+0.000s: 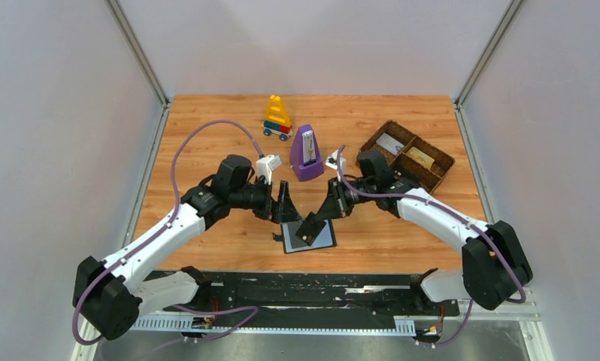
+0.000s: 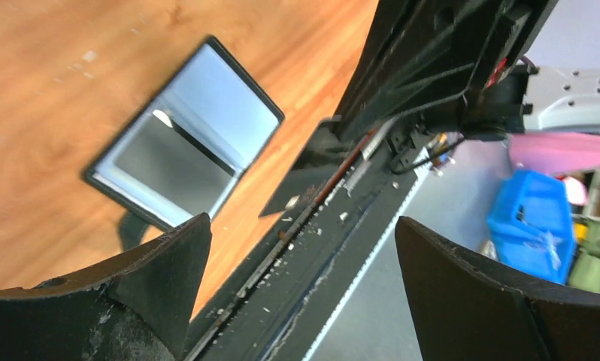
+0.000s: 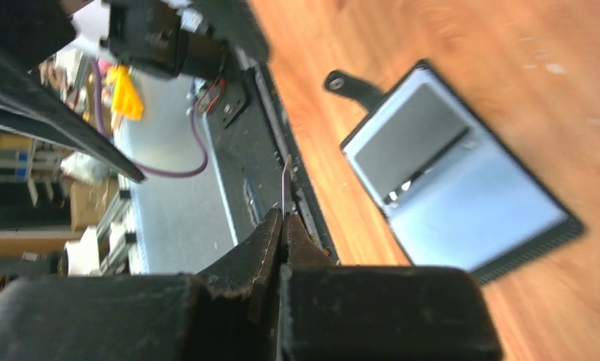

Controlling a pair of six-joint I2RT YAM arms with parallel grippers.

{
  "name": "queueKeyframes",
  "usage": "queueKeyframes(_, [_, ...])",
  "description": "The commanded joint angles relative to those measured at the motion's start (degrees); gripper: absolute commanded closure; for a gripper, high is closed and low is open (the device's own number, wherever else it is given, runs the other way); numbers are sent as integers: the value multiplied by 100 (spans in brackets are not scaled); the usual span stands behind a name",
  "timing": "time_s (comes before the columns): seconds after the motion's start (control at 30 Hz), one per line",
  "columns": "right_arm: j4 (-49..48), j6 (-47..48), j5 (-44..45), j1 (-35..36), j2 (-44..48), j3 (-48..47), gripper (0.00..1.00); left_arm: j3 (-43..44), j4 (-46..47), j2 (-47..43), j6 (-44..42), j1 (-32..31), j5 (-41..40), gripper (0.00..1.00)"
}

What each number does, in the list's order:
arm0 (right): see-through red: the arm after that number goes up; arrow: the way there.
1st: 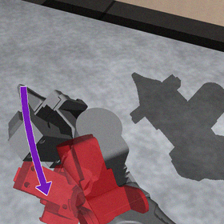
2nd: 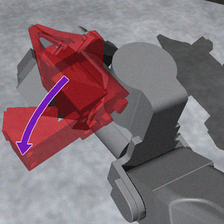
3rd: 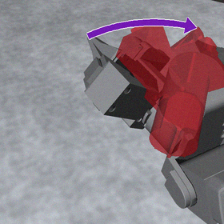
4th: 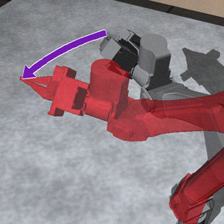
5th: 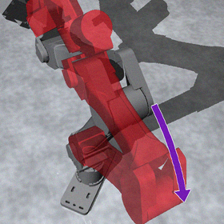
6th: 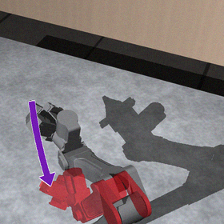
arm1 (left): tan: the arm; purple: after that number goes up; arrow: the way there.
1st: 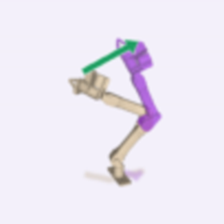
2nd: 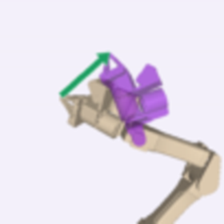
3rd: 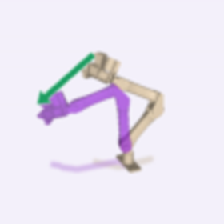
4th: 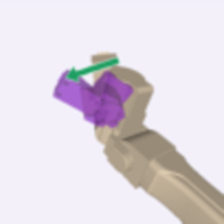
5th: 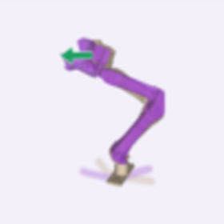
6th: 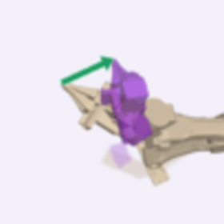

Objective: Take the credit cards out of the card holder
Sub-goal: Place the credit card in the storage box.

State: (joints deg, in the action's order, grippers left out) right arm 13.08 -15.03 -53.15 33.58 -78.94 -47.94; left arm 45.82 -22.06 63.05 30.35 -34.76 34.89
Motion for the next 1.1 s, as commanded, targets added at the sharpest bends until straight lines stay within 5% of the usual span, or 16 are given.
queueKeyframes(0.0, [-93, -423, 825, -537, 403, -195, 100, 625, -991, -233, -686, 22, -1024, 0])
queueKeyframes(0.3, [-97, -1489, 3012, -2479, 774, -420, 100, 916, -1627, -836, -890, 22, -3349, 0])
queueKeyframes(0.67, [-236, -1856, 4403, -4181, 872, -658, 100, 905, -1989, -1037, -963, 23, -3443, 0])
queueKeyframes(1.07, [-1243, -2519, 4429, -4571, 1000, 403, 100, 849, -2075, -1237, -1016, 25, -3605, 0])
